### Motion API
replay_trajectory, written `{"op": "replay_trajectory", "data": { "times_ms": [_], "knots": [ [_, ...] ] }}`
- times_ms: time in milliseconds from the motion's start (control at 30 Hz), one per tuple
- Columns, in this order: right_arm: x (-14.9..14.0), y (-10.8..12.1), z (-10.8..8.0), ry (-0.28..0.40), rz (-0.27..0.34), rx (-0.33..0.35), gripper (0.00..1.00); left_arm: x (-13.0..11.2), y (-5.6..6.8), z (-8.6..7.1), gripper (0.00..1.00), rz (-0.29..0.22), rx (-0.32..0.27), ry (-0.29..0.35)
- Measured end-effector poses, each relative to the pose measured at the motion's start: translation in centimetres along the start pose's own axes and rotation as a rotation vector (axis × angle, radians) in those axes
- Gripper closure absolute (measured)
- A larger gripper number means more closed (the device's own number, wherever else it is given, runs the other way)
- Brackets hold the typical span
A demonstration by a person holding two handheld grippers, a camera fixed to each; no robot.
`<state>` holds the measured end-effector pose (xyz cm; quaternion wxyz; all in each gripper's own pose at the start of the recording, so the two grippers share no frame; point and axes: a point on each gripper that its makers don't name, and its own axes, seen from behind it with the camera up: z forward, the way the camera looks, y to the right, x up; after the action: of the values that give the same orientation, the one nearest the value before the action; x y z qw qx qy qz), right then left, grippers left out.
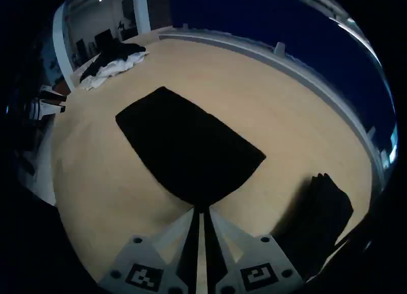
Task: Fold towel
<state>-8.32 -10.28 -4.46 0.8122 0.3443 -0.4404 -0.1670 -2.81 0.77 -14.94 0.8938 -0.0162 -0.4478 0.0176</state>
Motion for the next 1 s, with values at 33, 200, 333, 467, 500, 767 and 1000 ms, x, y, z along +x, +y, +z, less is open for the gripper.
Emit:
{"op": "replay_trajectory", "data": {
  "times_ms": [33,200,333,467,500,767,1000],
  "knots": [
    [0.6,0.0,-0.2,0.010,-0.004,0.000,0.94,0.1,0.0,0.0,0.10,-0.001,0.000,0.002],
    [3.7,-0.3,-0.9,0.053,-0.028,0.002,0.95,0.4,-0.4,-0.2,0.10,-0.009,-0.001,0.014],
    [6.2,-0.7,-1.4,0.084,-0.055,0.002,0.95,0.6,-0.8,-0.3,0.10,-0.015,0.003,0.023],
    [8.4,-1.0,-1.5,0.105,-0.083,0.002,0.95,0.7,-1.2,-0.4,0.10,-0.023,0.004,0.028],
    [8.9,-1.1,-1.5,0.109,-0.089,0.003,0.95,0.7,-1.2,-0.4,0.10,-0.025,0.004,0.029],
    [12.2,-2.1,-0.8,0.134,-0.126,0.017,0.95,0.8,-1.4,-0.7,0.10,-0.031,0.002,0.036],
    [13.5,-3.3,0.0,0.133,-0.153,0.036,0.95,1.0,-1.6,-1.1,0.10,-0.041,0.000,0.043]
  ]
}}
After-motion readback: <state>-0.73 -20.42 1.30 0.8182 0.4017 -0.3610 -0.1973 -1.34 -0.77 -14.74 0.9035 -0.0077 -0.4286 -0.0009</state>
